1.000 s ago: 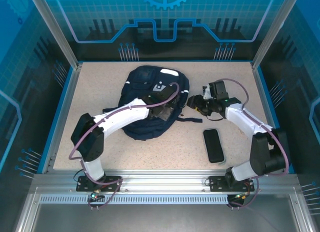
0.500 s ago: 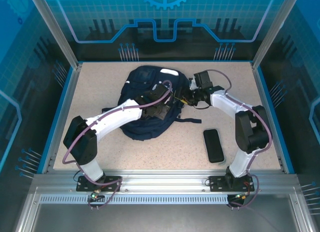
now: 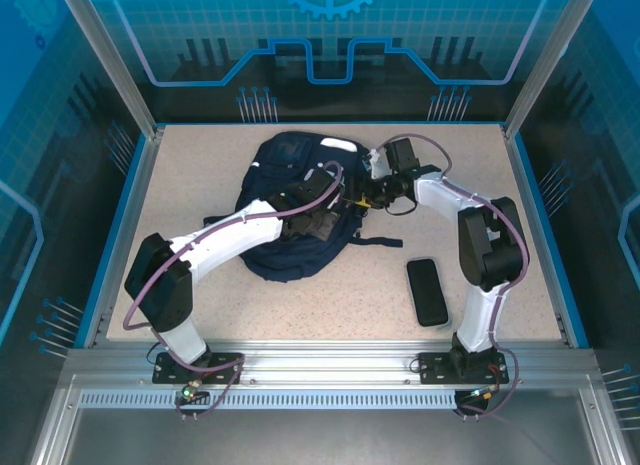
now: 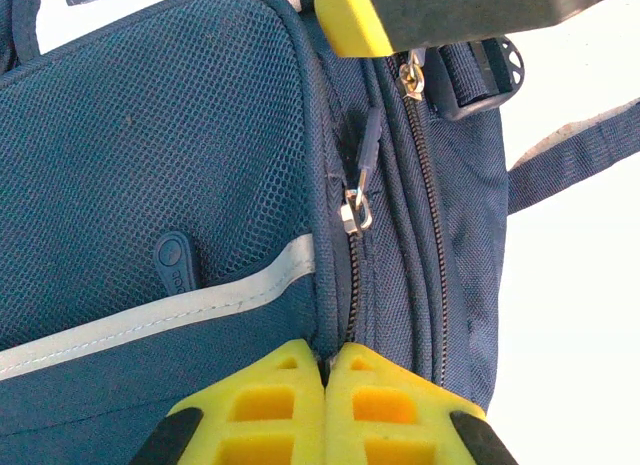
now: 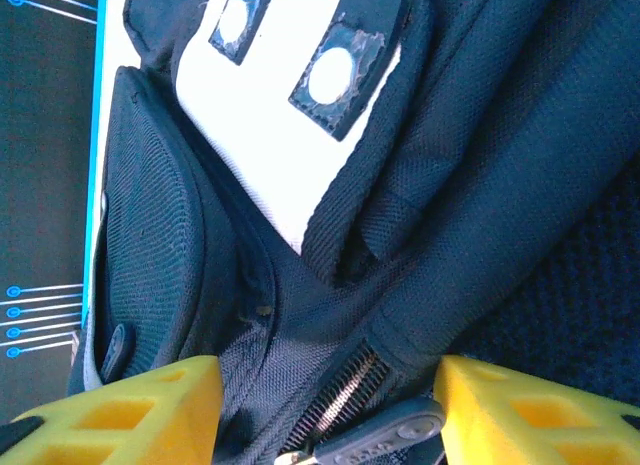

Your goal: Pack books, pencil case, and school supplies into a backpack

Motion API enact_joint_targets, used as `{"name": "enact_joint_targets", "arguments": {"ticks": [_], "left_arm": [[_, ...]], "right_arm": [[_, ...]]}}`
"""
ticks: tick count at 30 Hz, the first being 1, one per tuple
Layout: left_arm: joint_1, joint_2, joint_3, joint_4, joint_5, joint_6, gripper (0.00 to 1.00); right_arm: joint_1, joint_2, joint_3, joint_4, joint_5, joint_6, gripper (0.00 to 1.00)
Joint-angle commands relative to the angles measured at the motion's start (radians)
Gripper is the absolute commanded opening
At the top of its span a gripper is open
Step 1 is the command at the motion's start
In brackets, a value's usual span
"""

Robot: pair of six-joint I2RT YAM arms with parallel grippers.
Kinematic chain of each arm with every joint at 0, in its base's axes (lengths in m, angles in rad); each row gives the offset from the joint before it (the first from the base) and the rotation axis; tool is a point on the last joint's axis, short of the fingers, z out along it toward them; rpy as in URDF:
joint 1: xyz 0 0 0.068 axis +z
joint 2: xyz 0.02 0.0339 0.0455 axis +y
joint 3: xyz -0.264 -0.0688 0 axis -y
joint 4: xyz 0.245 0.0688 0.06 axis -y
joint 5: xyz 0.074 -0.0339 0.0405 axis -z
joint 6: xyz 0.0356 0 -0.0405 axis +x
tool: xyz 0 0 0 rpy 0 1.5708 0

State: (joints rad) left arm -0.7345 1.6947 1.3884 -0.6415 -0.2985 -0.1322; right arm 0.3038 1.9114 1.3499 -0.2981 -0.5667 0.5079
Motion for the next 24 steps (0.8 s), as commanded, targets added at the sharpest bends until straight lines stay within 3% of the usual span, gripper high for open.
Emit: {"name": "enact_joint_targets", "arguments": {"ticks": [1,12,16,24], "left_arm": [[0.010,-0.045,-0.007,0.040,-0.007,-0.023,0.00],[0.012,-0.038,-0.004,0.043,0.003,-0.028,0.00],[0.012,-0.038,-0.002,0.039,0.006,-0.026,0.00],[0.012,-0.035,-0.003,0.041,0.011,-0.027,0.00]], "right_arm": [[-0.006,-0.061,-0.041,-0.029,-0.082,-0.077,0.56],[-0.007,-0.123,-0.148,0.041,-0.109,-0.103,0.38],[-0.004,-0.109,-0.137,0.033,-0.102,-0.114,0.36],[0.001,-0.097,-0.126,0.011,-0.083,-0.136,0.15]]}}
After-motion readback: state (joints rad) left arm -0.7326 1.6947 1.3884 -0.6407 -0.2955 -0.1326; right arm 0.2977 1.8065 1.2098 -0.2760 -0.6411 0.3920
